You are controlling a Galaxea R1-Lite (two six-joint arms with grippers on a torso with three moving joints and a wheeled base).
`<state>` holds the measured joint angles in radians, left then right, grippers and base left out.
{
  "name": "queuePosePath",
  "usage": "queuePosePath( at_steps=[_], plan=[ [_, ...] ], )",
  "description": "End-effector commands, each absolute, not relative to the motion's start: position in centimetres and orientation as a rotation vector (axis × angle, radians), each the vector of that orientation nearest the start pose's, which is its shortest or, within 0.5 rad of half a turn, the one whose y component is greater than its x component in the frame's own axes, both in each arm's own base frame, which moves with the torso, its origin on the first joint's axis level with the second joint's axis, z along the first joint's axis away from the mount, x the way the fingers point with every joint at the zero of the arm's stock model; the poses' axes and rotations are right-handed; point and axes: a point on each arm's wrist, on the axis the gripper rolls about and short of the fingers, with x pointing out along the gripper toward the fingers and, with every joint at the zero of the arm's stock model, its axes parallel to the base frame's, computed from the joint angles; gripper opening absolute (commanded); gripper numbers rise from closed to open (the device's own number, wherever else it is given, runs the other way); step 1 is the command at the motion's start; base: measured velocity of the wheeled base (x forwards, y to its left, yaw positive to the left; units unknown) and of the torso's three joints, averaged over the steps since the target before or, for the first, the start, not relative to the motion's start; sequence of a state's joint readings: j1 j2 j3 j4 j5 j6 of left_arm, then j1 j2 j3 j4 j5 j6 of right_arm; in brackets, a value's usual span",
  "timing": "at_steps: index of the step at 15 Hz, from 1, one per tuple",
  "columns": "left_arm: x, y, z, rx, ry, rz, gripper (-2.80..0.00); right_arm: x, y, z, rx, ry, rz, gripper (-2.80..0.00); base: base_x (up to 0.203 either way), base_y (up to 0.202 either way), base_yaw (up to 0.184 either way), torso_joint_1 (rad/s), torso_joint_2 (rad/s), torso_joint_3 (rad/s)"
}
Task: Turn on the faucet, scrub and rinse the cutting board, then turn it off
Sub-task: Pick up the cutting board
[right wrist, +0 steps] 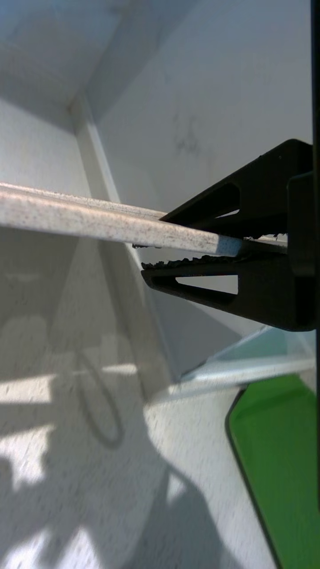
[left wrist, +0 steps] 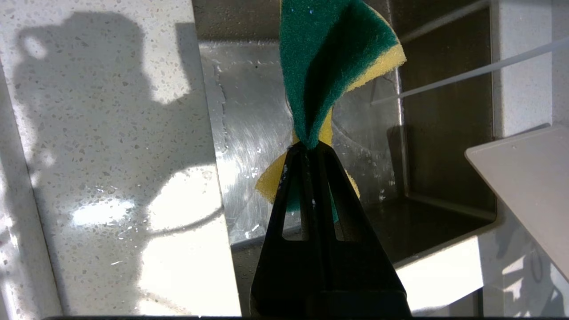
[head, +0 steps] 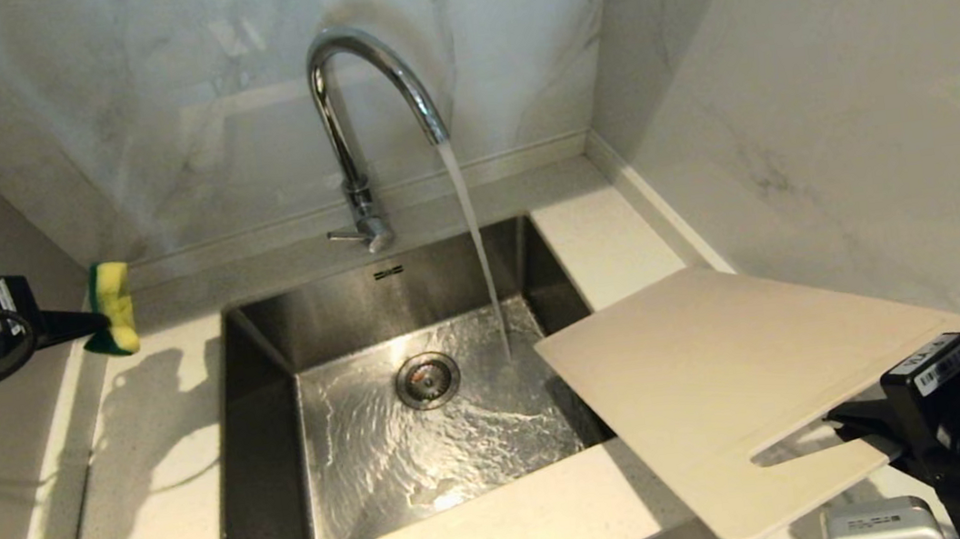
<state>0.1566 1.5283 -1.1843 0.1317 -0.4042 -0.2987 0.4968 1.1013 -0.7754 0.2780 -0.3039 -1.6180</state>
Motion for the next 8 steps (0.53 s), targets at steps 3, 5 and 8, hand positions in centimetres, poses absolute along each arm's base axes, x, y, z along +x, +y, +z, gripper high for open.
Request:
queuePosePath(
  at_steps=[3,5,8],
  plan=[
    [26.3,3.2,26.8,-0.435,0.487,-0.177,-2.8,12.6,6.1,24.7,-1.86,0.207,0.567,-2.8,0.0,0.0,0.0,0.0,0.0,0.0],
    [26.3,3.0,26.8,-0.436,0.489,-0.181,-2.8,12.7,6.1,25.5,-1.885,0.179,0.552,-2.8,0.0,0.0,0.0,0.0,0.0,0.0],
    [26.1,3.0,27.0,-0.434,0.48,-0.182,-2.8,12.8,6.2,26.8,-1.901,0.139,0.518,-2.8,0.0,0.0,0.0,0.0,0.0,0.0]
  ],
)
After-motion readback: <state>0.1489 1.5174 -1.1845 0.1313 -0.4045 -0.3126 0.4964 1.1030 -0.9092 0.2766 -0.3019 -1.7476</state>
